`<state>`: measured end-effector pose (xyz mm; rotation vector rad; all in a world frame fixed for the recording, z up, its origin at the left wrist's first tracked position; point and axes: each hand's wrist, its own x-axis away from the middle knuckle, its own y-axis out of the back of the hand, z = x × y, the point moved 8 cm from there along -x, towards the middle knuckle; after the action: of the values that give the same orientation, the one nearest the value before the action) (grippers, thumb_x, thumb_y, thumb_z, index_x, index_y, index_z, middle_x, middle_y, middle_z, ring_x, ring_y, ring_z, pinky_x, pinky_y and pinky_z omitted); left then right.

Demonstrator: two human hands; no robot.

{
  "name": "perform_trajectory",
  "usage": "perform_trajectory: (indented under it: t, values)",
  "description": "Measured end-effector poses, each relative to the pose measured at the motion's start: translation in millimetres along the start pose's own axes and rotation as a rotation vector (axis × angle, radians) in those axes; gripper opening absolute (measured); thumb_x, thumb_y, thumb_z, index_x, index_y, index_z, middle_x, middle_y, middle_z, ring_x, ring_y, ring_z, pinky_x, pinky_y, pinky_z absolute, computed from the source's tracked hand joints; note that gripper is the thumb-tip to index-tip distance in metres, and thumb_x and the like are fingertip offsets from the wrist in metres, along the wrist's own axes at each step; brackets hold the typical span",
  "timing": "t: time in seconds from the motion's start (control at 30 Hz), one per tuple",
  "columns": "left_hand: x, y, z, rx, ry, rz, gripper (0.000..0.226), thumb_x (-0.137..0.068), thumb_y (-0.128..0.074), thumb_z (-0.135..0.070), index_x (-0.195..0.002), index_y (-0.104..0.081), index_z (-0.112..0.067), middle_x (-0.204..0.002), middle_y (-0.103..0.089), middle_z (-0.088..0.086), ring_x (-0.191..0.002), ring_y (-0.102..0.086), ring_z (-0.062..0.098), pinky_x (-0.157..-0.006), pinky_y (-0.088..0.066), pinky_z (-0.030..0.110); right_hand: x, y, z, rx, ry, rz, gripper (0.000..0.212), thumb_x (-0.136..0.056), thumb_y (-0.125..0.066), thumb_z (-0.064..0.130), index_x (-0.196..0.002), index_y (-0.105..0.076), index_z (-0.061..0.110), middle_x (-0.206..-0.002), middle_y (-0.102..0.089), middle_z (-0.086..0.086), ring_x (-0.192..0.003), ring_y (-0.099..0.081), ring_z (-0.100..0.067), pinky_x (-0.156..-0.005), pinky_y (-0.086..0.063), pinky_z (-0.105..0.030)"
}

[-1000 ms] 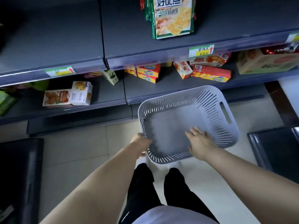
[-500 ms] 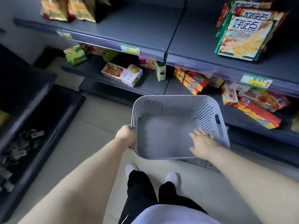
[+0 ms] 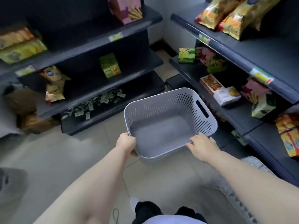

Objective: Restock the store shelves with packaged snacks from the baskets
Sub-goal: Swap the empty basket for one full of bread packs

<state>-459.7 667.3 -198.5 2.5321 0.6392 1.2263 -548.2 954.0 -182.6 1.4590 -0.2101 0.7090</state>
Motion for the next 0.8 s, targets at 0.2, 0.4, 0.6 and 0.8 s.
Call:
perform_trajectory:
  t: [0.2,0.4,0.6,0.8]
  values:
    - [-27,152,88,0.136,0.169,-0.219,0.024,-0.079,-0.044,0.001,-0.095,-0.062,-0.001,-0.081,-0.066,0.022,-0.064,-0.07,0.042,-0.057,-0.058,0.058,-40,-15,189,0.138,0.255,0.072,0.036,-0.1,-0.037,0.04,-0.121,-0.056,0.017,-0.129,-0.053,-0.003,-0.129,-0.041,-0.022,-0.104,-0.035,-0.041]
    - [-27,285,186,0.31,0.351,-0.415,0.018,-0.079,-0.051,0.0,-0.092,-0.063,0.003,-0.082,-0.069,0.025,-0.056,-0.069,0.041,-0.049,-0.057,0.058,-53,-47,375,0.282,0.501,0.138,0.04,-0.097,-0.046,0.031,-0.135,-0.05,0.021,-0.141,-0.048,-0.001,-0.131,-0.044,-0.023,-0.104,-0.037,-0.039]
    - [8,371,277,0.65,0.478,-0.62,0.012,-0.082,-0.041,0.009,-0.079,-0.047,-0.002,-0.081,-0.058,0.021,-0.053,-0.056,0.028,-0.054,-0.056,0.047,-42,-79,531,0.449,0.772,0.176,0.039,-0.094,-0.05,0.029,-0.132,-0.05,0.019,-0.136,-0.05,-0.003,-0.127,-0.046,-0.025,-0.1,-0.042,-0.039]
    - [24,439,351,0.835,0.58,-0.78,0.025,-0.082,-0.043,0.005,-0.105,-0.051,0.001,-0.098,-0.065,0.027,-0.067,-0.063,0.037,-0.048,-0.056,0.047,-26,-105,661,0.576,1.02,0.221,0.044,-0.096,-0.05,0.026,-0.139,-0.043,0.019,-0.142,-0.043,-0.003,-0.13,-0.044,-0.027,-0.101,-0.04,-0.041]
